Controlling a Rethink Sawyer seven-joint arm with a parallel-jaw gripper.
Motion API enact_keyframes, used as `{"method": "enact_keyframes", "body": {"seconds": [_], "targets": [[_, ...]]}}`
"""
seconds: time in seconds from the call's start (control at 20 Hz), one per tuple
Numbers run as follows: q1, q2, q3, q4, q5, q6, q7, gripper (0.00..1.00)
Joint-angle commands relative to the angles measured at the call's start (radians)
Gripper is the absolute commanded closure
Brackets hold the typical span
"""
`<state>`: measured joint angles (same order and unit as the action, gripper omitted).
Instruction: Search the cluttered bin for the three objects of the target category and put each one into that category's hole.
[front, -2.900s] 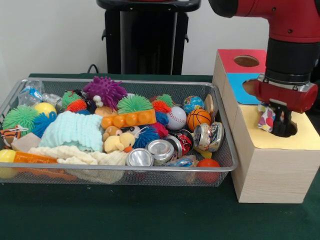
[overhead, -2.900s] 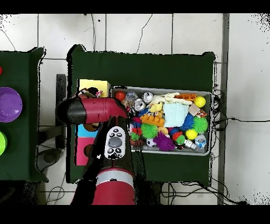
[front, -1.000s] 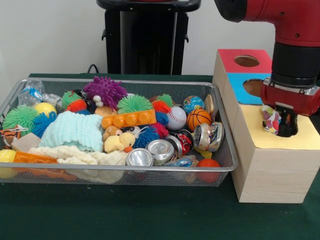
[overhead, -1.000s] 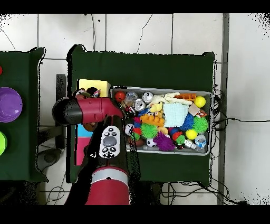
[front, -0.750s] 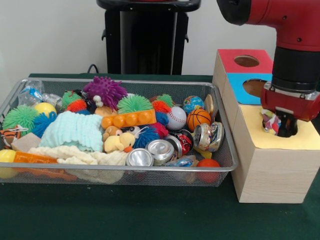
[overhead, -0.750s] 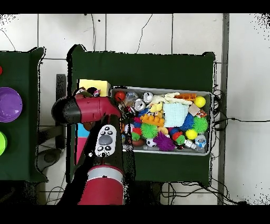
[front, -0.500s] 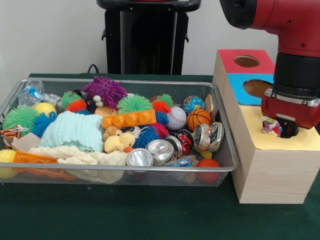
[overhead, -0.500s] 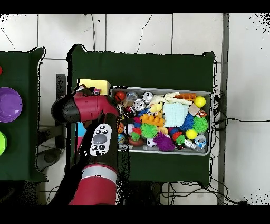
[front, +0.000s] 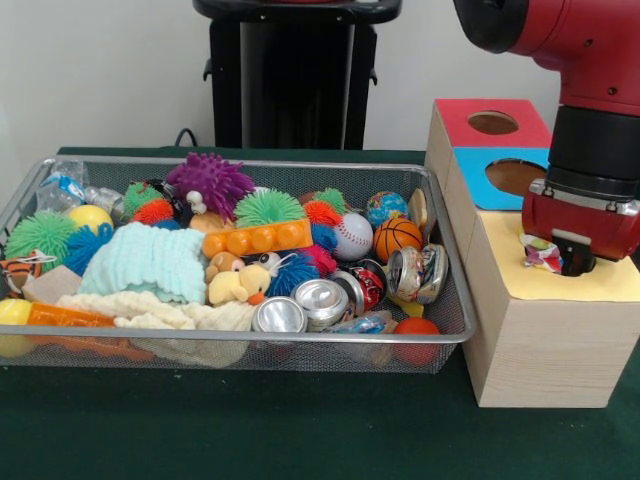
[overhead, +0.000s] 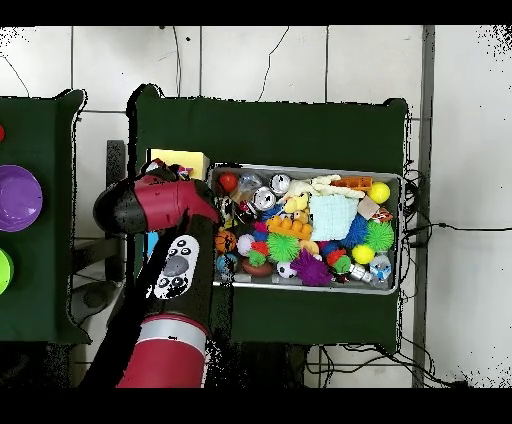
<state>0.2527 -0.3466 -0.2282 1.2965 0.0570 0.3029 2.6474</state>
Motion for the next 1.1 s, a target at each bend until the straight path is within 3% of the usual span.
{"method": "enact_keyframes", "body": {"seconds": [0.05,0.55,1.1], "targets": [[-0.034,0.246,0.072,-0.017,-0.03,-0.214,0.083,1.0],[-0.001,0.253,0.024,-0.023,-0.022,-0.239,0.109,1.0],[-0.012,0.21,0.046,0.009,-0.011,-0.176,0.1,1.0]]}}
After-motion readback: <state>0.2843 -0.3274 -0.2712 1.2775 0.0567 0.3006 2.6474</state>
